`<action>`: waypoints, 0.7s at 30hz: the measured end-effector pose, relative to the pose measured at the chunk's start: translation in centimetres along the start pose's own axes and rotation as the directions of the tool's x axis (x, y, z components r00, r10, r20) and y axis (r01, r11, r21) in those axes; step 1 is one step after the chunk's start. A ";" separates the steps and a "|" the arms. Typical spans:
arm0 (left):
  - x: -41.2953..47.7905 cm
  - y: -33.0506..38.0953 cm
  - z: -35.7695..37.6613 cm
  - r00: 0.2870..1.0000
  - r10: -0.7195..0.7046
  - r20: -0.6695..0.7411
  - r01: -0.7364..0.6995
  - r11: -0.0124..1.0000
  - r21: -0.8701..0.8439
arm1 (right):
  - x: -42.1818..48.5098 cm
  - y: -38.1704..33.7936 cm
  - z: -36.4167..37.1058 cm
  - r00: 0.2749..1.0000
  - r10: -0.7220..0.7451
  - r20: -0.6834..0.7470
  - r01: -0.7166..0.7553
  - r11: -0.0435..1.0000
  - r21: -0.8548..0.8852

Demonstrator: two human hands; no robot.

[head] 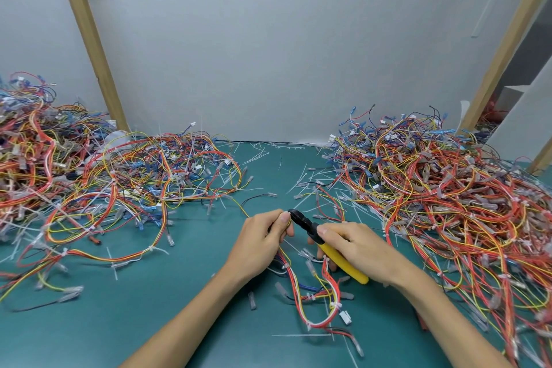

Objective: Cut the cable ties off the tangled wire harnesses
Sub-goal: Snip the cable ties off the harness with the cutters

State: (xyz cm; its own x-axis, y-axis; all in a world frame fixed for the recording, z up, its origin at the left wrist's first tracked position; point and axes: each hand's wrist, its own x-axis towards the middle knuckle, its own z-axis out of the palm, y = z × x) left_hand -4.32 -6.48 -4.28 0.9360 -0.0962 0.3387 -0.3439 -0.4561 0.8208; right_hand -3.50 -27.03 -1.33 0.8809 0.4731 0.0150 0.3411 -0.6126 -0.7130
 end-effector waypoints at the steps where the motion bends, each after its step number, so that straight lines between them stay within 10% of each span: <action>1: 0.0 0.0 0.0 1.000 -0.001 0.000 0.001 1.000 -0.001 | 0.1 0.1 0.1 1.000 -0.013 -0.020 0.013 0.999 -0.047; 21: 0.1 -0.3 -0.3 0.998 0.037 0.045 -0.037 0.999 0.007 | 0.5 1.0 0.9 0.992 -0.095 -0.084 0.081 0.985 -0.152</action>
State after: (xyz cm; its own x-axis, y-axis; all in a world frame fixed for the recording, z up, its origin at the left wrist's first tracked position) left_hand -4.19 -6.14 -4.37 0.9250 -0.1523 0.3480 -0.3781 -0.4584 0.8043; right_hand -3.03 -26.83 -2.64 0.8690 0.4740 0.1418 0.4576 -0.6612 -0.5945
